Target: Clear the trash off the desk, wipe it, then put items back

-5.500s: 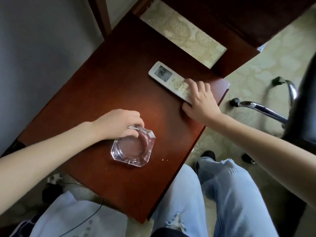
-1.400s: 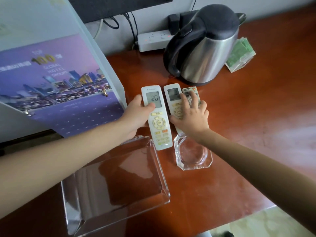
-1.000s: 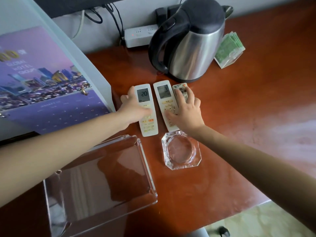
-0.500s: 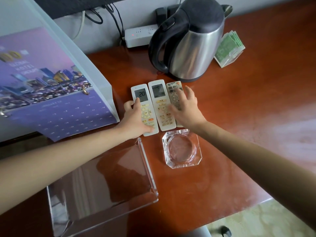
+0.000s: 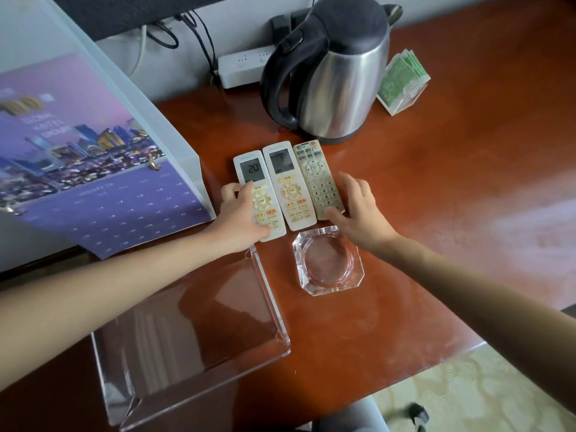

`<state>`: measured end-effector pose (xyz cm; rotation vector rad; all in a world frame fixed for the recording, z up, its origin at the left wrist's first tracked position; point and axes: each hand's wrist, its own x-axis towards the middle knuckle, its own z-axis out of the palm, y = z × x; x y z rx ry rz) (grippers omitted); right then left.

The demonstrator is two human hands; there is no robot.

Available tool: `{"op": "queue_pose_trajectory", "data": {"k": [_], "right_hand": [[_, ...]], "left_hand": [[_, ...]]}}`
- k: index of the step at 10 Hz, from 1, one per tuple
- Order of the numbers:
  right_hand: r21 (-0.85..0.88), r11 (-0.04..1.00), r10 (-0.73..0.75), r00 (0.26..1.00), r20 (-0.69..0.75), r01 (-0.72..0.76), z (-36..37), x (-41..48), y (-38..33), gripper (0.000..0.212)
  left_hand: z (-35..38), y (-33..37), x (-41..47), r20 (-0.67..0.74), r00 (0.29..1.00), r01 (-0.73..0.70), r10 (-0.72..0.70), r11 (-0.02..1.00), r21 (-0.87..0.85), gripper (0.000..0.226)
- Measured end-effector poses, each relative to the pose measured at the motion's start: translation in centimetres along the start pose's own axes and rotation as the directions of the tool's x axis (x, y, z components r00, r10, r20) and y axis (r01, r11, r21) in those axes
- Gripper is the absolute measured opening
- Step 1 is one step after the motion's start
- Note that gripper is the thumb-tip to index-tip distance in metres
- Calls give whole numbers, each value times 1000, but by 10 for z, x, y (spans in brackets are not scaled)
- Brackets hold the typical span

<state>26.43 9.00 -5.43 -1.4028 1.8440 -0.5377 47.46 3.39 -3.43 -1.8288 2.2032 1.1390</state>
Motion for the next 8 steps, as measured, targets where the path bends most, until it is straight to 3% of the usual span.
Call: {"op": "queue_pose_trajectory", "data": {"k": [1,3,5,7,8], "right_hand": [[36,993,113,992,-50,-112,3,-29,12,45],[-152,988,29,1000,9,-27,16,-54,23,45],[-197,979,-46,999,17,49,33,-59,17,46],[-205,978,-26,1000,8,27,31,-62,15,42],[-335,942,-38,998,-59,16,24,-61,8,36]], "left_hand": [[0,-5,-6,-11,997,-78,79,994,77,74],[-3,-13,-21,26,961,-265,276,889,374,63],[0,-16,-24,30,951,-291,308,857,426,62],[-4,-14,-22,30,951,-286,309,836,467,59],[-8,-6,-25,86,931,-344,354,778,526,53]]}}
